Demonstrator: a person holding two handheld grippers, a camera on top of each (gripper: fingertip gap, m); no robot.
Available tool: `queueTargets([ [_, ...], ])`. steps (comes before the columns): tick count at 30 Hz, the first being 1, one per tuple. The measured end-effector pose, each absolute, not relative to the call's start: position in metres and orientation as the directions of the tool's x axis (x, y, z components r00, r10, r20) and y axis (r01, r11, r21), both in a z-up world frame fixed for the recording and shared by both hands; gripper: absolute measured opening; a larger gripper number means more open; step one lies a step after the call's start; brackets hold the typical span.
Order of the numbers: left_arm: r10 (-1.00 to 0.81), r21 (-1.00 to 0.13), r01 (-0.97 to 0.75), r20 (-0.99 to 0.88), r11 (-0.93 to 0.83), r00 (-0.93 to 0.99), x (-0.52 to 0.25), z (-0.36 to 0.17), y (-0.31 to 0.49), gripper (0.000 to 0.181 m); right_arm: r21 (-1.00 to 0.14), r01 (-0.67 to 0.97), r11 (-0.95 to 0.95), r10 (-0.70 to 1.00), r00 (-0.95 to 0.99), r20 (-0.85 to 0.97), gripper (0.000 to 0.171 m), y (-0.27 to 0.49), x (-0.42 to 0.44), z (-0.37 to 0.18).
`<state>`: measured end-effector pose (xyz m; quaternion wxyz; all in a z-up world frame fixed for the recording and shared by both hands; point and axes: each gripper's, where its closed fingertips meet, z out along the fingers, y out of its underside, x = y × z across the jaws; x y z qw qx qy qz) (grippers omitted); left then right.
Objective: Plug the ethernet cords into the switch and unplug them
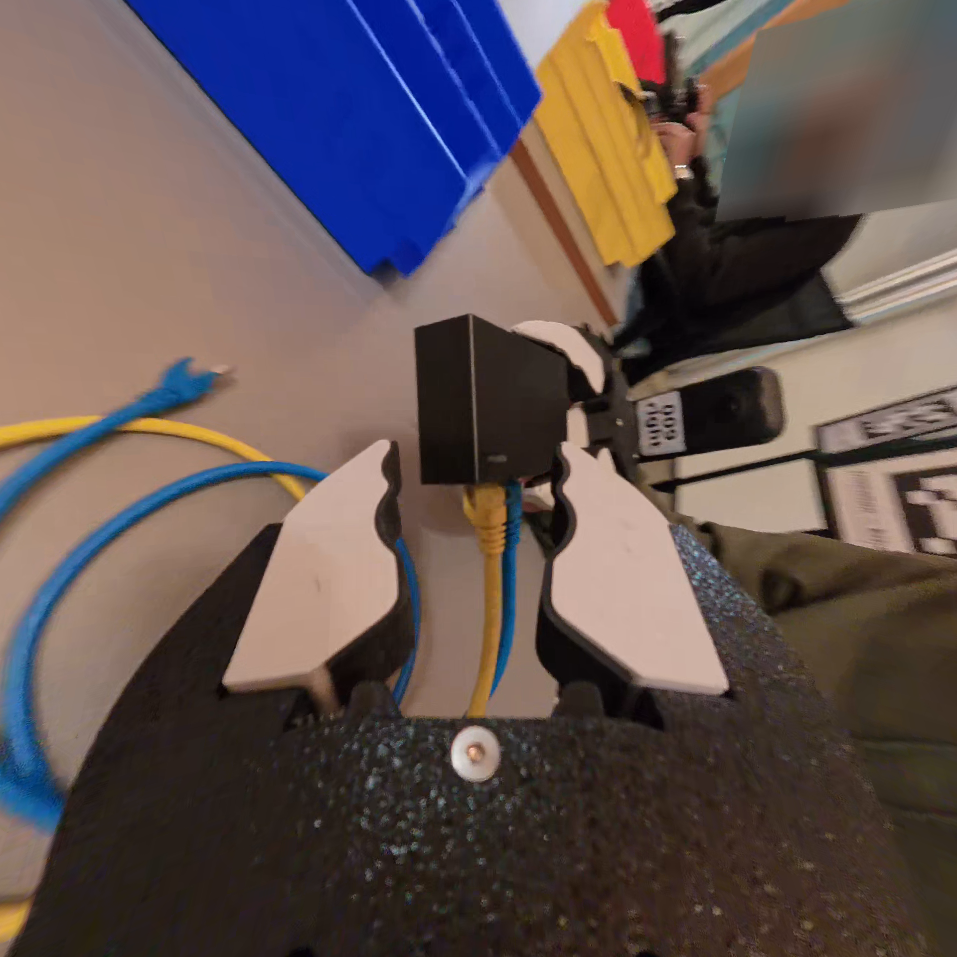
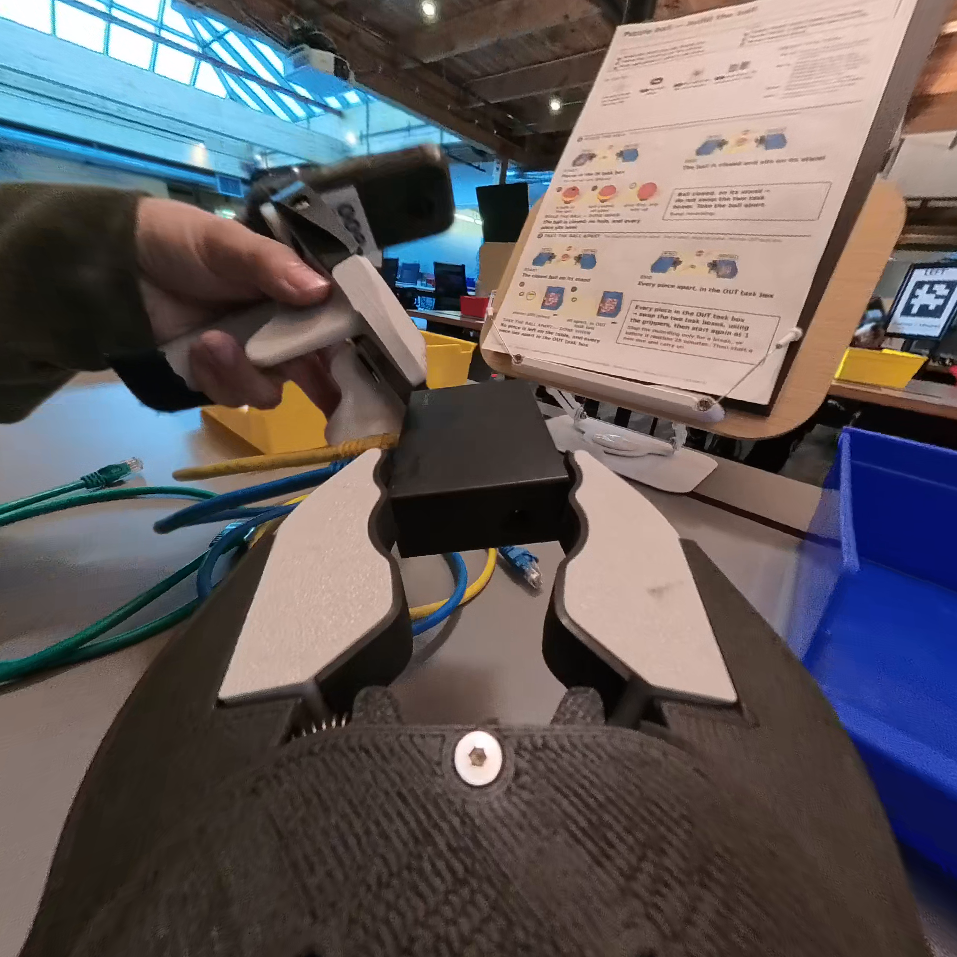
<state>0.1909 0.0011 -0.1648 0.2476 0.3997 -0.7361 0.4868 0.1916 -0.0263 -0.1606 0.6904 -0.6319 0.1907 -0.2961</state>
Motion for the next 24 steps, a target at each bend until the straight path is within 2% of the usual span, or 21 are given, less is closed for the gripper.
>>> queueTargets([
  [3, -0.259, -0.467, -0.865, 0.826, 0.182, -0.500, 0.189, -0.168, -0.009, 0.038, -0.979, 0.203, 0.021, -0.631, 0.762, 0.145, 0.063, -0.022, 0.186, -0.159],
  [6, -0.225, -0.453, -0.878, 0.850, 0.154, -0.477, 0.192, -0.166, -0.012, 0.035, -0.976, 0.216, 0.041, -0.638, 0.757, 0.140, 0.063, -0.025, 0.187, -0.157],
  [19, -0.307, -0.400, -0.891, 0.839, 0.214, -0.450, 0.183, -0.158, -0.005, 0.030, -0.956, 0.293, 0.025, -0.615, 0.759, 0.216, 0.063, -0.022, 0.182, -0.155],
  [24, -0.321, -0.394, -0.887, 0.830, 0.242, -0.456, 0.180, -0.162, -0.002, 0.028, -0.942, 0.332, -0.052, -0.614, 0.733, 0.292, 0.063, -0.020, 0.182, -0.160],
])
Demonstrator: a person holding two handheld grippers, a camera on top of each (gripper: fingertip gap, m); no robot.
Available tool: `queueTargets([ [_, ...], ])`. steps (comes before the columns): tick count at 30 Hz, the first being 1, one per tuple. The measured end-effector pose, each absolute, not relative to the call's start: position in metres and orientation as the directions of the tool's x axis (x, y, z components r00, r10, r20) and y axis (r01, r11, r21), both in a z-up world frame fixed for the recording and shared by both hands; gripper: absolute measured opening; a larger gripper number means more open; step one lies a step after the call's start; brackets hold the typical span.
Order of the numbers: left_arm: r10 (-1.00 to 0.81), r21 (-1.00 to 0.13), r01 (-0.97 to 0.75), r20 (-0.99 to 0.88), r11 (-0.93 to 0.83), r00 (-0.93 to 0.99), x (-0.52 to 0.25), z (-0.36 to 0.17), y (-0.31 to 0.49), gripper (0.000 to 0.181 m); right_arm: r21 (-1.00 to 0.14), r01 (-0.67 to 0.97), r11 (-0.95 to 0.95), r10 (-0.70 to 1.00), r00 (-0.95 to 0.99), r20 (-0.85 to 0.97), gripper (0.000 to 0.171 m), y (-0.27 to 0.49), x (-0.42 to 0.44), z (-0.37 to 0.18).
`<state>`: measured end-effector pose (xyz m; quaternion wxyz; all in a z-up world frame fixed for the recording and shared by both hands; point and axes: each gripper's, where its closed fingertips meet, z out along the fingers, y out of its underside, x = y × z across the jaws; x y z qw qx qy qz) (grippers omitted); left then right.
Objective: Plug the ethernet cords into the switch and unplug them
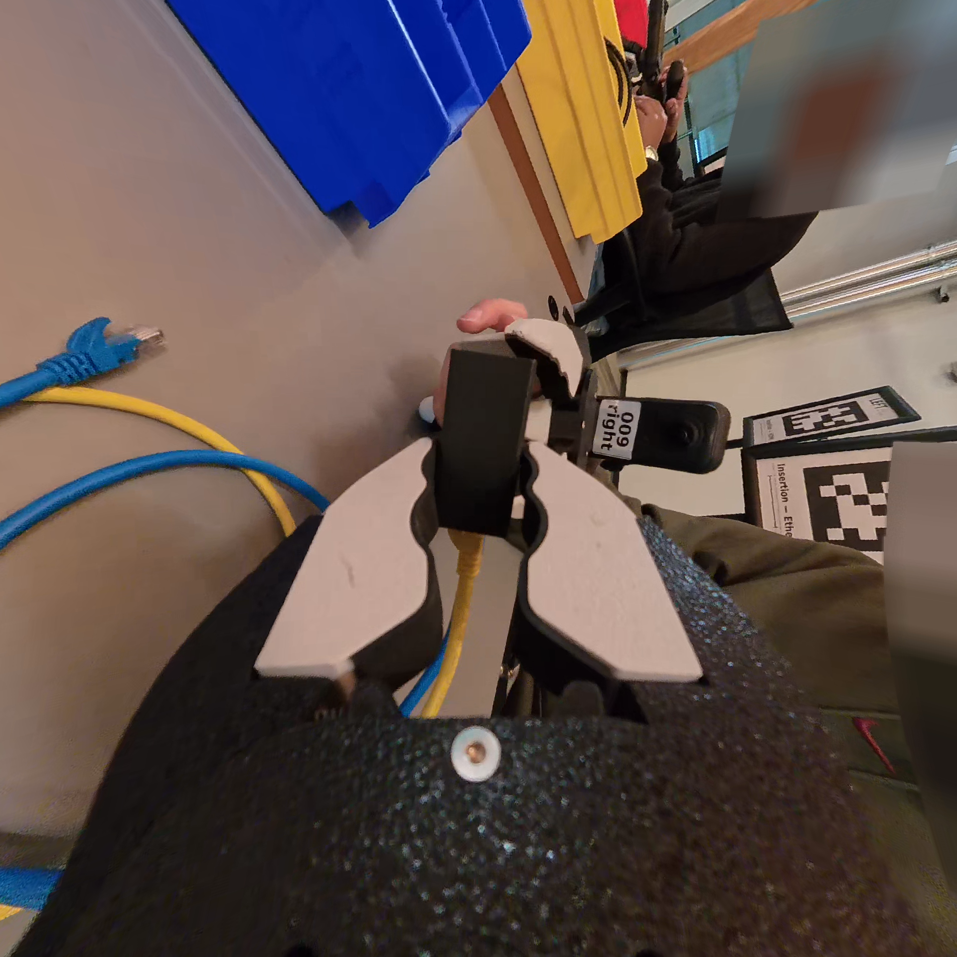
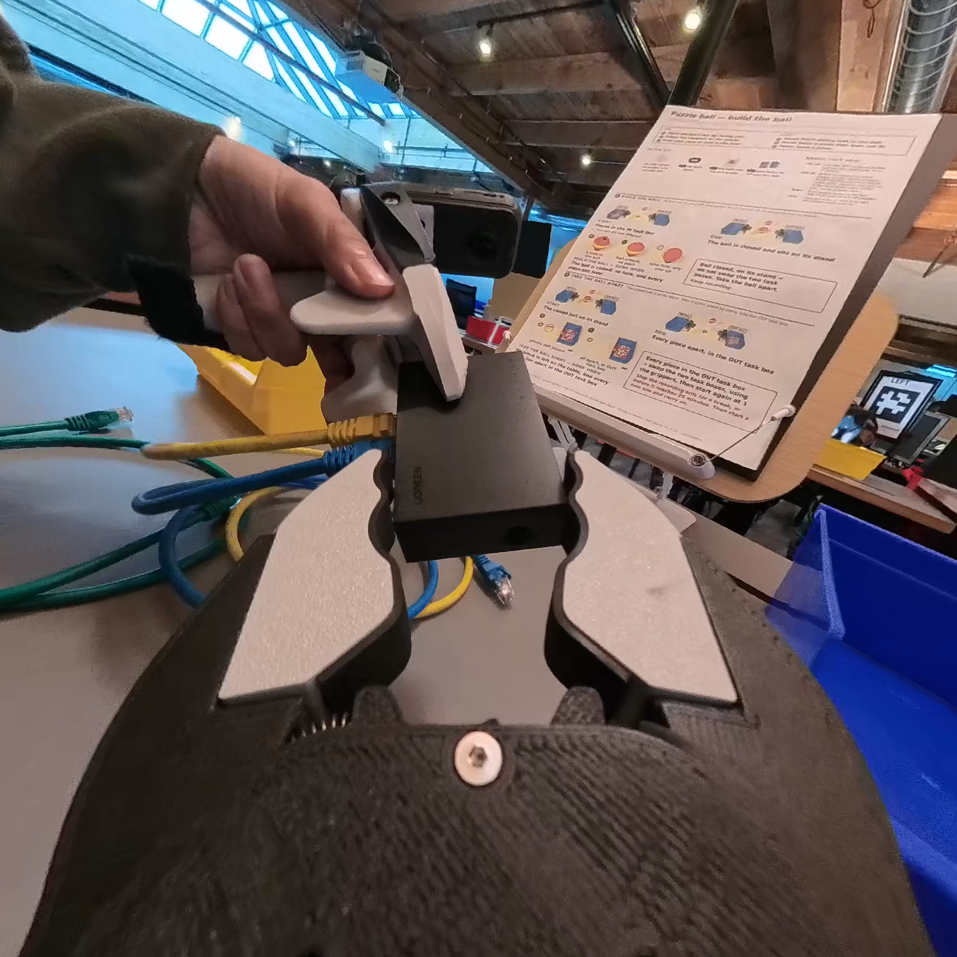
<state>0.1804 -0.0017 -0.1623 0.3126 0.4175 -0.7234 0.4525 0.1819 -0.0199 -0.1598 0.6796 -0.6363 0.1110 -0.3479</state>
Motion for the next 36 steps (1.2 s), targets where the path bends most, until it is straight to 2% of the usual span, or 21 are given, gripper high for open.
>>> queueTargets([
  [12, -0.287, -0.380, -0.879, 0.842, 0.288, -0.458, 0.175, -0.158, 0.003, 0.027, -0.937, 0.334, -0.103, -0.584, 0.742, 0.329, 0.068, -0.013, 0.180, -0.166],
  [15, -0.286, -0.383, -0.873, 0.837, 0.301, -0.466, 0.174, -0.157, 0.003, 0.027, -0.939, 0.333, -0.090, -0.587, 0.743, 0.320, 0.063, -0.014, 0.180, -0.165],
  [21, -0.306, -0.387, -0.875, 0.829, 0.291, -0.469, 0.178, -0.155, 0.002, 0.027, -0.962, 0.257, -0.094, -0.596, 0.760, 0.261, 0.063, -0.014, 0.184, -0.168],
  [24, -0.332, -0.422, -0.870, 0.807, 0.256, -0.489, 0.186, -0.154, -0.001, 0.028, -0.976, 0.203, -0.078, -0.626, 0.752, 0.206, 0.062, -0.017, 0.189, -0.169],
  [31, -0.398, -0.584, -0.797, 0.701, 0.156, -0.592, 0.210, -0.143, 0.003, 0.040, -0.991, 0.129, -0.028, -0.685, 0.720, 0.113, 0.062, -0.028, 0.201, -0.168],
  [36, -0.448, -0.588, -0.781, 0.652, 0.211, -0.612, 0.209, -0.154, 0.006, 0.039, -0.994, 0.113, -0.007, -0.682, 0.726, 0.087, 0.063, -0.029, 0.202, -0.167],
])
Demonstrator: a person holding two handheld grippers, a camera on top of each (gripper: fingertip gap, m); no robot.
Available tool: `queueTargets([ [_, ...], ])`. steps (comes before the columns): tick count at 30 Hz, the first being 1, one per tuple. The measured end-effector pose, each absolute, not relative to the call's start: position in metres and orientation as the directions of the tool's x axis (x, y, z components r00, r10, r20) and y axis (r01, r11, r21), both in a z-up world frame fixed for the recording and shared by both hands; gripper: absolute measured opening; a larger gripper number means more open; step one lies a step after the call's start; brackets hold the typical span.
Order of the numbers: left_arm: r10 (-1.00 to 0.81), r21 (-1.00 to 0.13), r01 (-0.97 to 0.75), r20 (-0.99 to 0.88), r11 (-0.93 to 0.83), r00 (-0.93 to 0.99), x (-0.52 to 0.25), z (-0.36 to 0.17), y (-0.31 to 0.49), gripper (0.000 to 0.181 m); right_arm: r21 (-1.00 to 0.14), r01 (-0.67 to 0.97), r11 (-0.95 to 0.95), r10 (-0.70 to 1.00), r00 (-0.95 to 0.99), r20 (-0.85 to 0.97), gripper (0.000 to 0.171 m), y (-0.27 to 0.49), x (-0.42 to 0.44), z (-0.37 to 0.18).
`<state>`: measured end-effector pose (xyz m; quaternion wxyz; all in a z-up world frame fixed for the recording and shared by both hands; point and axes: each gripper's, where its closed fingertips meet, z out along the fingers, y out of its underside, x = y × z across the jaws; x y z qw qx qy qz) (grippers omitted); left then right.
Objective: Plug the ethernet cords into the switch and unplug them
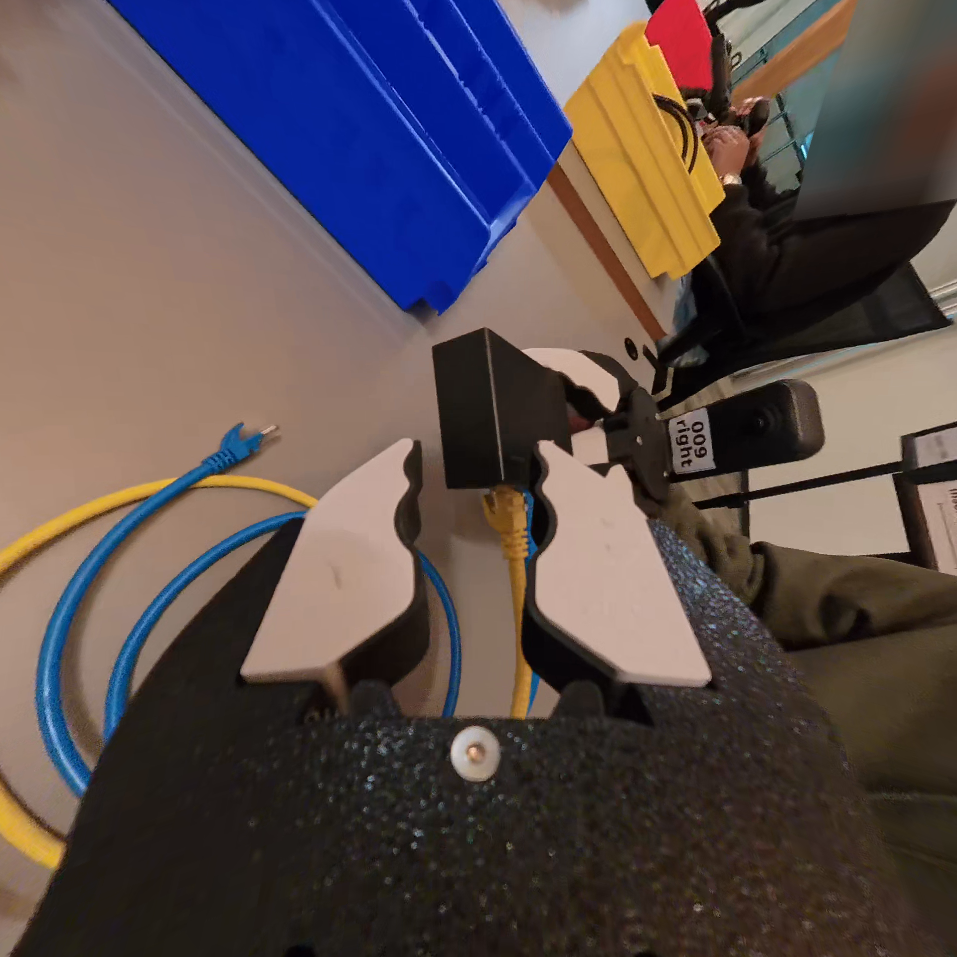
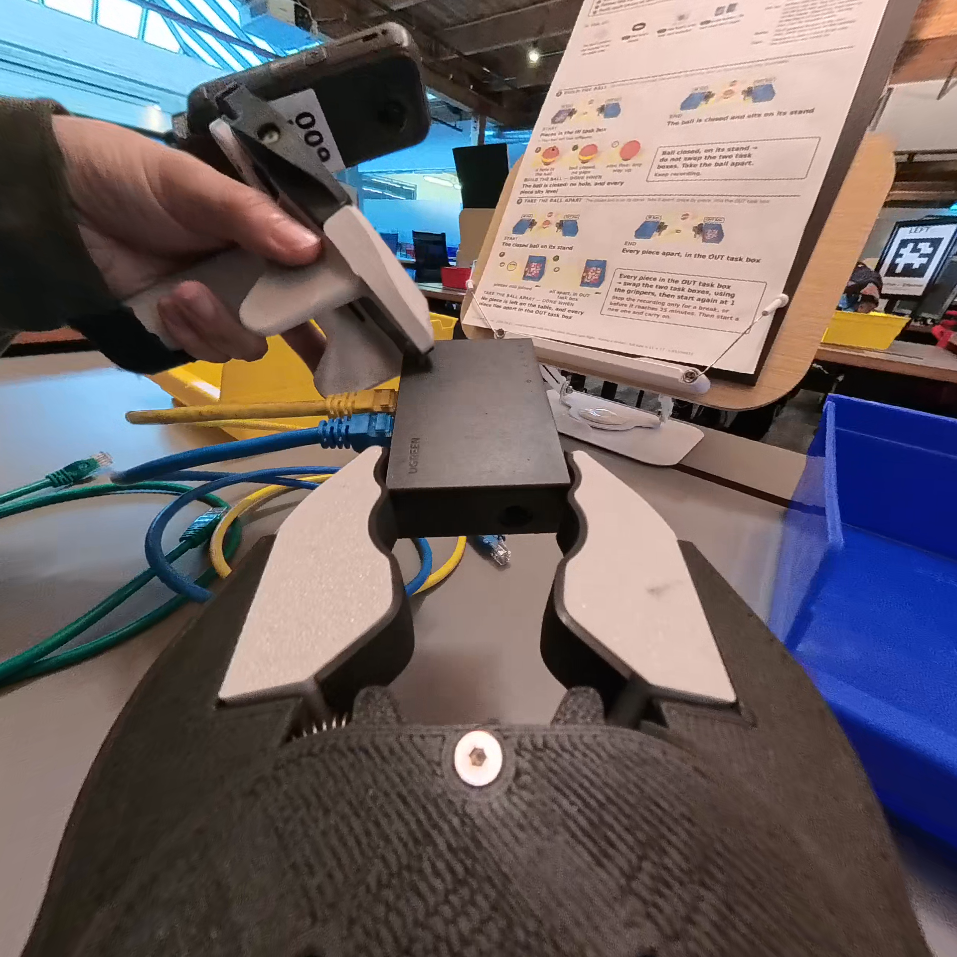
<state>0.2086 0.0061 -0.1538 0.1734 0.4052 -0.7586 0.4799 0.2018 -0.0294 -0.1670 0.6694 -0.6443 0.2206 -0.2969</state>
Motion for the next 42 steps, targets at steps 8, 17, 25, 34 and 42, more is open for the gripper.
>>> queueTargets([
  [8, -0.534, -0.726, -0.669, 0.507, 0.159, -0.677, 0.209, -0.124, 0.028, 0.042, -0.995, 0.074, 0.060, -0.724, 0.690, 0.008, 0.062, -0.042, 0.210, -0.164],
  [17, -0.858, -0.690, -0.658, 0.106, 0.300, -0.502, 0.127, -0.184, 0.119, 0.041, -0.991, 0.057, 0.122, -0.820, 0.568, -0.069, 0.062, -0.072, 0.226, -0.162],
  [25, -0.901, -0.505, -0.848, 0.277, 0.158, -0.333, 0.111, -0.271, 0.116, 0.052, -0.994, 0.074, 0.078, -0.807, 0.590, -0.019, 0.063, -0.064, 0.223, -0.163],
  [34, -0.617, -0.567, -0.514, 0.013, 0.644, -0.787, 0.083, -0.276, 0.072, 0.027, -0.991, 0.071, 0.117, -0.816, 0.576, -0.056, 0.063, -0.070, 0.224, -0.161],
  [42, -0.529, -0.524, -0.467, 0.038, 0.712, -0.848, 0.042, -0.272, 0.078, 0.032, -0.991, 0.064, 0.121, -0.803, 0.593, -0.060, 0.062, -0.069, 0.224, -0.161],
])
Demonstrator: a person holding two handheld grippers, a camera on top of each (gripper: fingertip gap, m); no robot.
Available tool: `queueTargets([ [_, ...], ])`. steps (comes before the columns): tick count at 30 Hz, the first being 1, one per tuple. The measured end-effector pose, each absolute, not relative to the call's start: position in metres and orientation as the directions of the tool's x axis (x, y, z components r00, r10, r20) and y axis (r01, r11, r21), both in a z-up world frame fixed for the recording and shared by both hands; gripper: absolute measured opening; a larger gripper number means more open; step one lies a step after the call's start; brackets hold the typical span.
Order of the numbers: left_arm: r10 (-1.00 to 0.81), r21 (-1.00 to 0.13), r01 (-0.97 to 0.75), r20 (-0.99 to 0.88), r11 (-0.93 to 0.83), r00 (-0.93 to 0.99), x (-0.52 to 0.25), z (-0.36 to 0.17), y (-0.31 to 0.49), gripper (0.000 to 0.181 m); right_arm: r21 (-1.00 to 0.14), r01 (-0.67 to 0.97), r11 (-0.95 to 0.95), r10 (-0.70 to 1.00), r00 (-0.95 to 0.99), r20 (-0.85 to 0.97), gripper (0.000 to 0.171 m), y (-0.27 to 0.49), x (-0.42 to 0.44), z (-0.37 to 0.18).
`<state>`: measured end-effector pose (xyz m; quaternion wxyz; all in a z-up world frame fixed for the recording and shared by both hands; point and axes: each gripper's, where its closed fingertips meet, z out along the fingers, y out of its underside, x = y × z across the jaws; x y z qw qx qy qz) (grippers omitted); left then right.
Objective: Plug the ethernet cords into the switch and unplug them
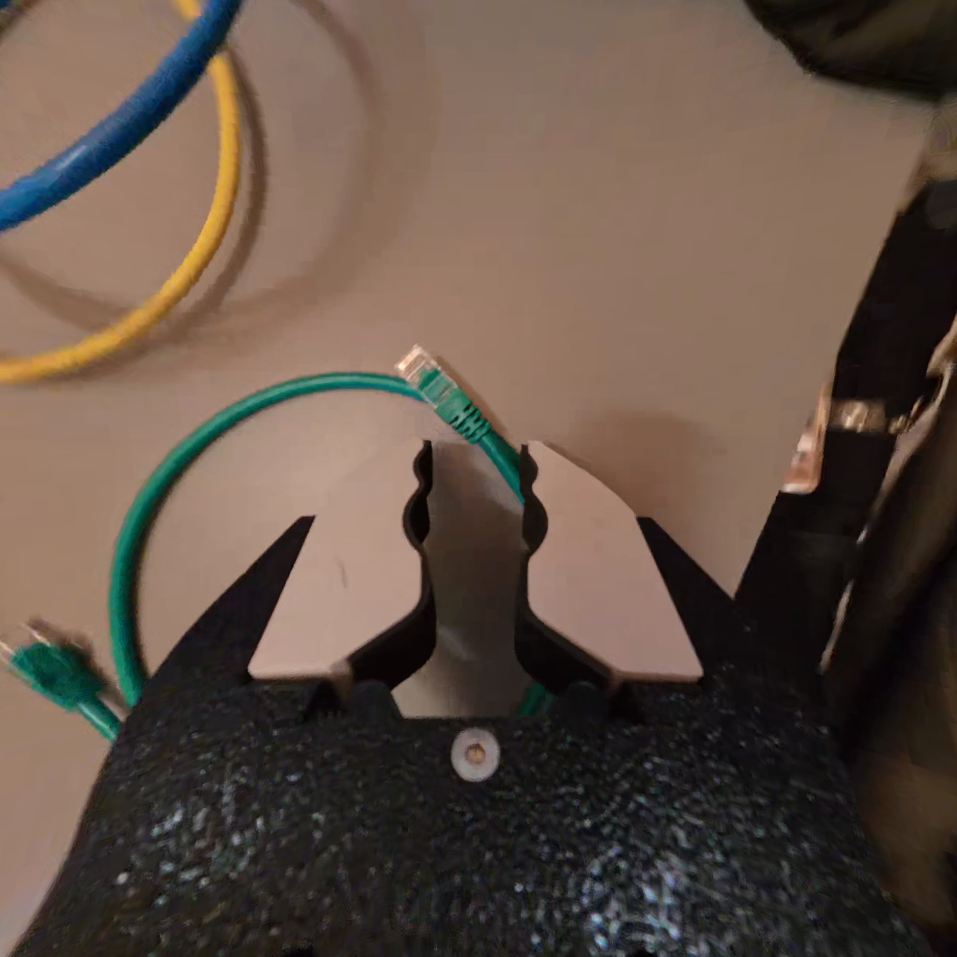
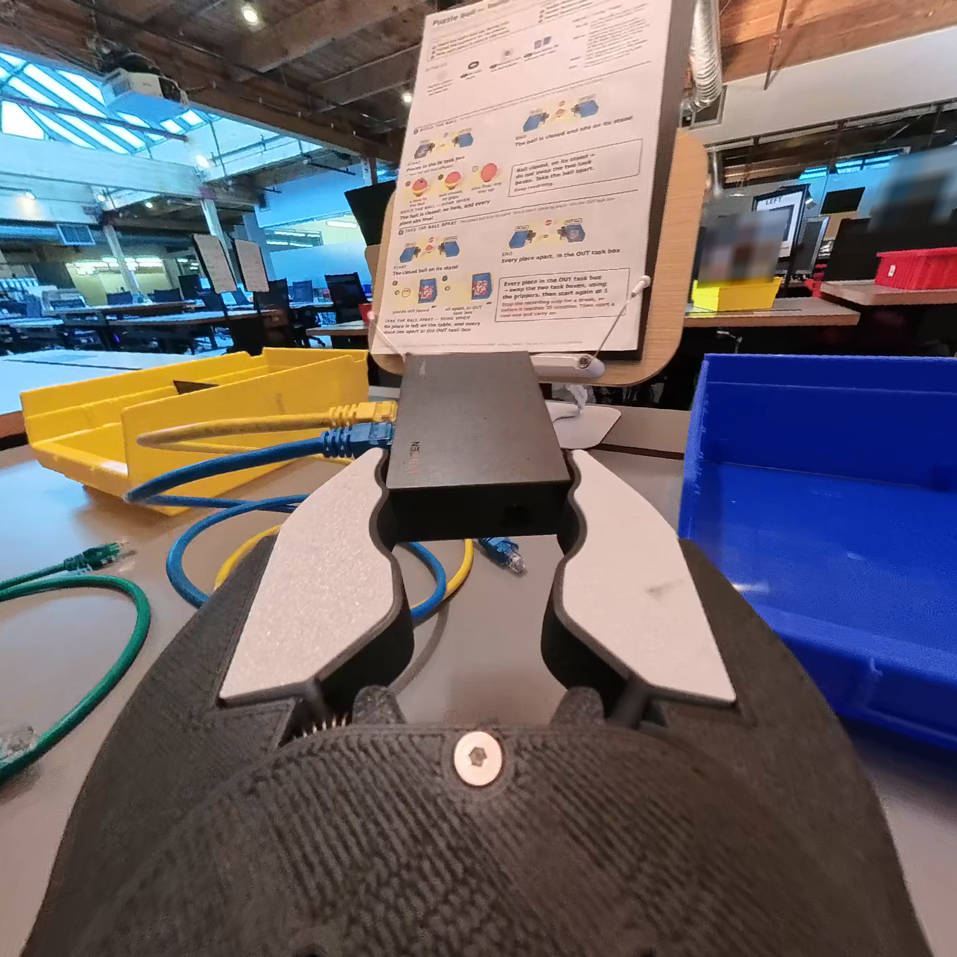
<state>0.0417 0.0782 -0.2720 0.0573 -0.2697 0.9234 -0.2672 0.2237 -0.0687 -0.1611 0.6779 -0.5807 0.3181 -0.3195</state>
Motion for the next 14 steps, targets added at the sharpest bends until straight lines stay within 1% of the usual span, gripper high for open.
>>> queueTargets([
  [2, -0.662, -0.514, -0.610, 0.102, 0.604, -0.742, 0.042, -0.273, 0.081, 0.033, -0.993, 0.073, 0.093, -0.802, 0.597, -0.031, 0.063, -0.065, 0.222, -0.162],
  [4, -0.730, -0.515, -0.679, 0.140, 0.523, -0.669, 0.039, -0.275, 0.080, 0.031, -0.994, 0.079, 0.069, -0.800, 0.599, -0.008, 0.062, -0.062, 0.222, -0.163],
  [6, -0.771, -0.519, -0.713, 0.149, 0.472, -0.619, 0.036, -0.277, 0.077, 0.028, -0.995, 0.085, 0.057, -0.800, 0.600, 0.005, 0.062, -0.060, 0.221, -0.163],
  [7, -0.781, -0.530, -0.713, 0.143, 0.458, -0.608, 0.036, -0.277, 0.075, 0.022, -0.995, 0.084, 0.055, -0.799, 0.601, 0.007, 0.062, -0.060, 0.221, -0.163],
  [8, -0.791, -0.545, -0.709, 0.129, 0.447, -0.598, 0.038, -0.277, 0.074, 0.012, -0.995, 0.085, 0.056, -0.800, 0.601, 0.006, 0.062, -0.060, 0.221, -0.163],
  [9, -0.795, -0.555, -0.702, 0.116, 0.445, -0.596, 0.039, -0.277, 0.073, 0.008, -0.995, 0.085, 0.059, -0.799, 0.602, 0.004, 0.062, -0.060, 0.221, -0.163],
  [11, -0.781, -0.572, -0.666, 0.069, 0.479, -0.621, 0.040, -0.275, 0.073, 0.006, -0.994, 0.083, 0.068, -0.797, 0.603, -0.004, 0.062, -0.061, 0.221, -0.163],
  [14, -0.730, -0.587, -0.557, -0.086, 0.587, -0.678, 0.041, -0.258, 0.077, 0.005, -0.994, 0.081, 0.077, -0.789, 0.615, -0.011, 0.062, -0.061, 0.220, -0.162],
])
